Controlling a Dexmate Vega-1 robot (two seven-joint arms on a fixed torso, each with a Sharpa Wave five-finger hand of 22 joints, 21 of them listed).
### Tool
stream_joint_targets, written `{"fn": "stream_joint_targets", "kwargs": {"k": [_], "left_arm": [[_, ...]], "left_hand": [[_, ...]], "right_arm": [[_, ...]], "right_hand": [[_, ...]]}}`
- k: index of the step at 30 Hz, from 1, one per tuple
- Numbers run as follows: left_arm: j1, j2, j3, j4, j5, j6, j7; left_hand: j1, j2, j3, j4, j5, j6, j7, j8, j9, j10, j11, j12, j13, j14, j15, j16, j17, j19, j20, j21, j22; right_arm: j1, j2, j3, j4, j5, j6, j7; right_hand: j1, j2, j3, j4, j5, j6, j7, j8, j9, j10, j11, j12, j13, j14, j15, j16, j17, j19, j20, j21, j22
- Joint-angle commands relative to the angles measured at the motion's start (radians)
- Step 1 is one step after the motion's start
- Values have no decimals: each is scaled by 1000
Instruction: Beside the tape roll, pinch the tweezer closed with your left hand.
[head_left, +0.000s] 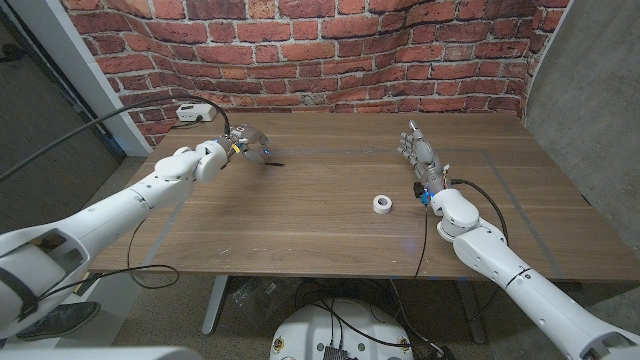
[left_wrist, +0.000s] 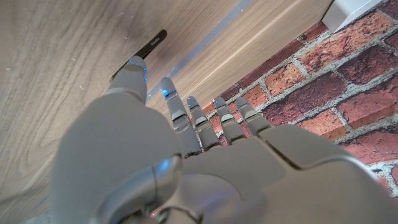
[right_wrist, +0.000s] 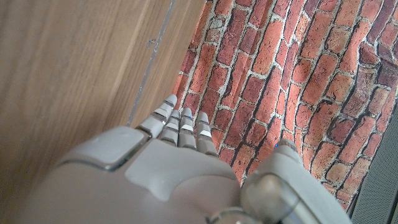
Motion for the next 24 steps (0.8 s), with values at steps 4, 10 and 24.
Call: {"fn": "stream_joint_targets", "kwargs": {"k": [4, 10, 24], "left_arm": [[-27, -41, 43, 59, -20, 7, 22], [-37, -48, 57, 78, -27, 0, 23], [-53, -69, 85, 115, -30, -12, 54]], "left_hand": [[6, 5, 0, 4, 4, 11, -1, -4, 1, -3, -4, 5, 3, 8, -128, 6, 4, 8, 26, 2, 2], [7, 8, 1, 6, 4, 10, -1, -7, 1, -4, -5, 4, 3, 7, -128, 6, 5, 9, 32, 2, 2], [16, 11, 2, 3, 3, 33, -10, -9, 1, -2, -7, 5, 4, 10, -134, 7, 5, 11, 40, -1, 3]], "right_arm": [[-15, -11, 8, -16, 6, -10, -5], [-16, -11, 8, -17, 7, -14, -7], [-14, -8, 8, -12, 7, -12, -9]], "right_hand": [[8, 7, 4, -3, -1, 9, 1, -4, 5, 3, 7, 6, 5, 5, 5, 0, 2, 2, 8, 0, 1], [8, 8, 4, -3, -1, 9, 0, -4, 5, 3, 6, 5, 5, 5, 6, 0, 2, 2, 9, 0, 1], [8, 8, 3, -4, -1, 11, -1, -4, 5, 3, 7, 5, 6, 6, 7, 0, 2, 3, 10, 0, 1]]}}
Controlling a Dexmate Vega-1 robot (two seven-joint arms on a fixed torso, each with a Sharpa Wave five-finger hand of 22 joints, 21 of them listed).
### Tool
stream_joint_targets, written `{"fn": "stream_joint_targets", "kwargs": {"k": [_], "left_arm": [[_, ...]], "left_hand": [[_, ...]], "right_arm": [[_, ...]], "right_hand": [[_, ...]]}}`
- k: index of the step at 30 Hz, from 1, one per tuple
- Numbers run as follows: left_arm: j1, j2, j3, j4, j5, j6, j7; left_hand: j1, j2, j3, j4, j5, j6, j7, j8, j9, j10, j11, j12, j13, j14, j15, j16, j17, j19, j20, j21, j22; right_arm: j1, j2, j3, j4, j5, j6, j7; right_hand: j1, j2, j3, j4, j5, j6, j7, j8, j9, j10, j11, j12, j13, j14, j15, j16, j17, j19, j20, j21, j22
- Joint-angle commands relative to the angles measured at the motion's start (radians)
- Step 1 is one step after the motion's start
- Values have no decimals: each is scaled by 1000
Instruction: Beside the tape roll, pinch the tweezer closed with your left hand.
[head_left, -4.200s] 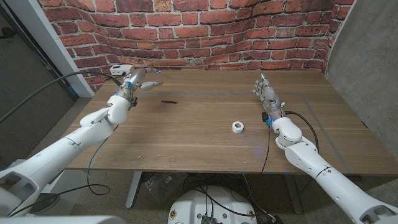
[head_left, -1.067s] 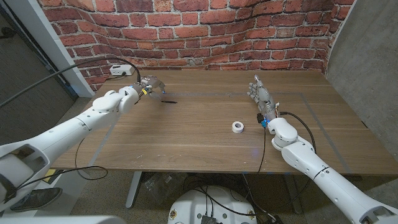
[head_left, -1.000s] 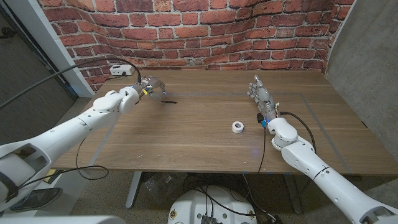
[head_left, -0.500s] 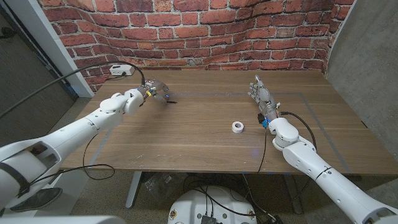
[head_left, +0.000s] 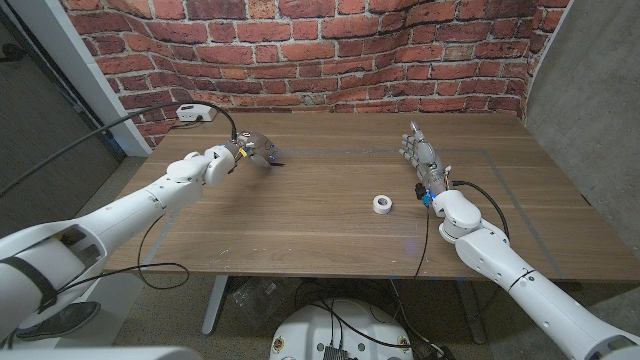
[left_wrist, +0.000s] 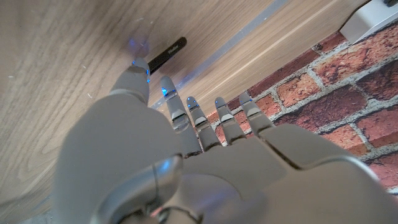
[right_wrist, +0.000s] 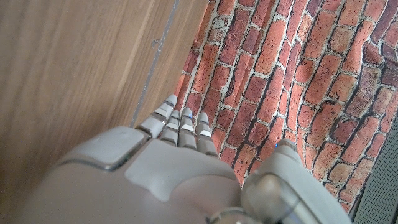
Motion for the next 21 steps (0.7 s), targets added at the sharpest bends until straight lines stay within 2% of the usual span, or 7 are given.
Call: {"fn": "stream_joint_targets", "kwargs": {"k": [1, 11, 21], "left_arm": [[-13, -21, 24, 38, -8, -11, 30], [-18, -33, 37, 64, -21, -14, 43], [-8, -21, 45, 36, -26, 15, -2]], "left_hand": [[13, 2, 3, 3, 3, 19, -2, -1, 1, 5, -3, 6, 1, 13, -136, 9, 5, 1, 14, -1, 3], [19, 5, 4, 2, 0, 53, -1, 1, 0, 25, -5, 11, 2, 28, -138, 13, 5, 11, 14, 0, 3], [26, 8, 5, 1, -3, 76, 8, 0, 0, 39, -4, 13, 2, 37, -150, 13, 4, 11, 10, -3, 3]], "right_arm": [[0, 1, 1, 3, 1, -1, -4], [5, 4, 1, 9, 4, -4, -3], [3, 0, 2, 6, 8, -10, -1]], "right_hand": [[8, 8, 3, -4, -1, 12, -1, 0, 5, 3, 5, 5, 6, 6, 8, 0, 2, 7, 7, 0, 1], [8, 9, 2, -5, -1, 12, 0, 0, 5, 3, 8, 5, 6, 6, 8, 0, 2, 7, 8, 0, 1], [8, 9, 2, -5, -1, 12, -1, -1, 5, 4, 8, 6, 6, 7, 8, 0, 2, 6, 8, 0, 1]]}}
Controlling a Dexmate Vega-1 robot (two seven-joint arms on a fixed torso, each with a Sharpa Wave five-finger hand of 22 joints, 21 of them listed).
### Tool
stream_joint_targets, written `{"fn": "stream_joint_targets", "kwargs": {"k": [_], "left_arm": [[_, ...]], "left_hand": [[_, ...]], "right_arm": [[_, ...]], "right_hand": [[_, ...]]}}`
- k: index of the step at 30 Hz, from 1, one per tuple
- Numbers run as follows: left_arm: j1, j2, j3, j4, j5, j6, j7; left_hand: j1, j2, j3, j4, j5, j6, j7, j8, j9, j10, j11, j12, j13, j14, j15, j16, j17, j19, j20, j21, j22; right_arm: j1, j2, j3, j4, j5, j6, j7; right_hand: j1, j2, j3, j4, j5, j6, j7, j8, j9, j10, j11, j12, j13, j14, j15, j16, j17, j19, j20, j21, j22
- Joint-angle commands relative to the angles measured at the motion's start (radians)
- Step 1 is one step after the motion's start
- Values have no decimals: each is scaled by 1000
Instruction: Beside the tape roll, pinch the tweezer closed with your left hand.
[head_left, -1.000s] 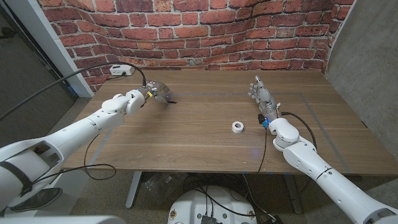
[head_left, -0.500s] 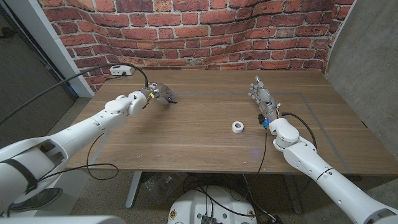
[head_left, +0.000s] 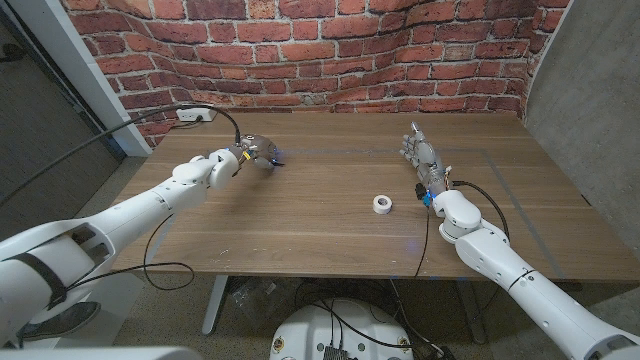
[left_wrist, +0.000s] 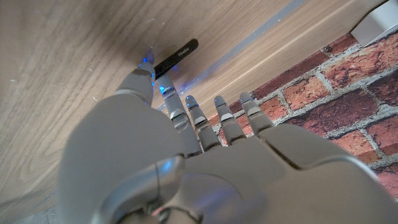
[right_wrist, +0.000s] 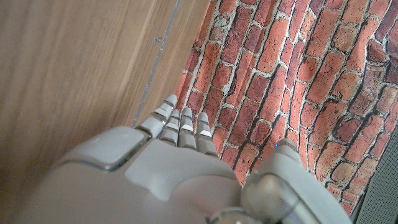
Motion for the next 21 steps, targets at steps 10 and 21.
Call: {"fn": "stream_joint_targets", "kwargs": {"k": [10, 21], "left_arm": [[40, 15, -4, -49, -24, 55, -23], [56, -7, -9, -15, -50, 51, 25]], "left_hand": [[10, 16, 9, 1, -7, 37, 12, -1, 1, 26, 0, 5, 2, 14, -152, 8, 4, 2, 2, -4, 3], [23, 27, 14, 0, -16, 89, 12, 4, 2, 61, 0, 10, 1, 39, -151, 12, 3, 15, 3, -2, 3]], "right_arm": [[4, -9, -2, 0, 7, -12, 11], [27, -5, -14, 20, 9, -28, 26]], "right_hand": [[7, 9, 1, -6, -2, 12, 0, -1, 5, 4, 9, 6, 6, 3, 4, 0, 2, 5, 11, 0, 1], [7, 9, 0, -6, -2, 12, 1, -1, 5, 5, 8, 6, 6, 4, 5, 0, 2, 4, 12, -1, 1]]}}
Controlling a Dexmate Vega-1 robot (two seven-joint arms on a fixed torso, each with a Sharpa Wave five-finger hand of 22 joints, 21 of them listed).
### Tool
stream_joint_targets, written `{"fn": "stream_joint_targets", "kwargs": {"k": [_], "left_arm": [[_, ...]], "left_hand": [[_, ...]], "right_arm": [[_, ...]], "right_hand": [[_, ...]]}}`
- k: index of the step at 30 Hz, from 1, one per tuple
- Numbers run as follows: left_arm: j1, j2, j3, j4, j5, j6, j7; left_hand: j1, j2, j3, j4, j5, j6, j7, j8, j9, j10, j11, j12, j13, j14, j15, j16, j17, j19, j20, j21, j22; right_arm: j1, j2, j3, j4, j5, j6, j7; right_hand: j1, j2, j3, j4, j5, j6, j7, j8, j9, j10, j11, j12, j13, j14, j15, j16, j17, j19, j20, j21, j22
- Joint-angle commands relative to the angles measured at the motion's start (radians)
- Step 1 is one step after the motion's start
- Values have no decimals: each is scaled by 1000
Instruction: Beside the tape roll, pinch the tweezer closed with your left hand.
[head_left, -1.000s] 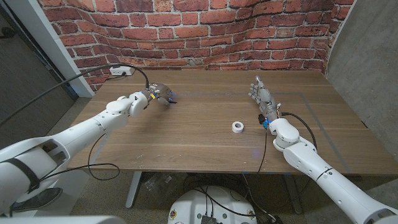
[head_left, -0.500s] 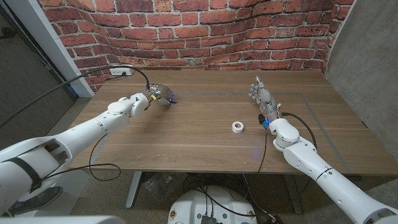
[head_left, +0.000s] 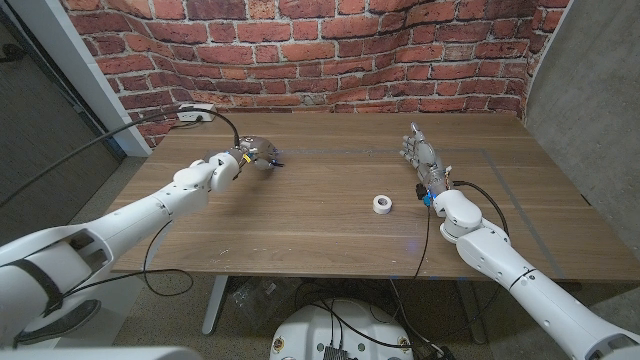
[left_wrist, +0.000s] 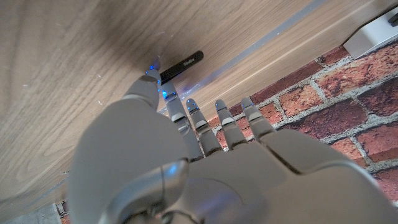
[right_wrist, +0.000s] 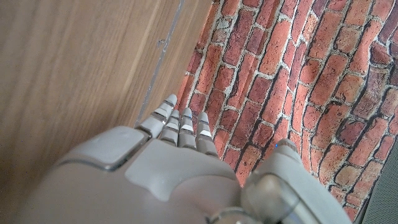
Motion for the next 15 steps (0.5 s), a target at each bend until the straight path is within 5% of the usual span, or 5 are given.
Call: {"fn": "stream_joint_targets", "kwargs": {"k": [1, 15], "left_arm": [[14, -20, -4, 29, -28, -1, 41], [-1, -51, 12, 81, -56, -9, 65]], "left_hand": [[2, 6, 8, 0, -4, 17, 3, 6, 6, 18, 0, 10, 1, 14, -148, 5, 3, 15, 4, -2, 3], [8, 20, 12, 4, -15, 49, 21, 5, 7, 55, 2, 14, 1, 42, -146, 9, 3, 25, 5, -2, 3]], "right_arm": [[22, 3, -13, 18, 1, -16, 13], [28, 9, -16, 27, -3, -12, 7]], "right_hand": [[6, 9, 0, -6, -2, 12, 1, -2, 5, 5, 7, 6, 6, 4, 5, 0, 2, -3, 5, -1, 2], [5, 9, -2, -7, -2, 12, 0, -2, 5, 5, 8, 6, 6, 6, 7, 1, 2, -4, 7, -1, 2]]}}
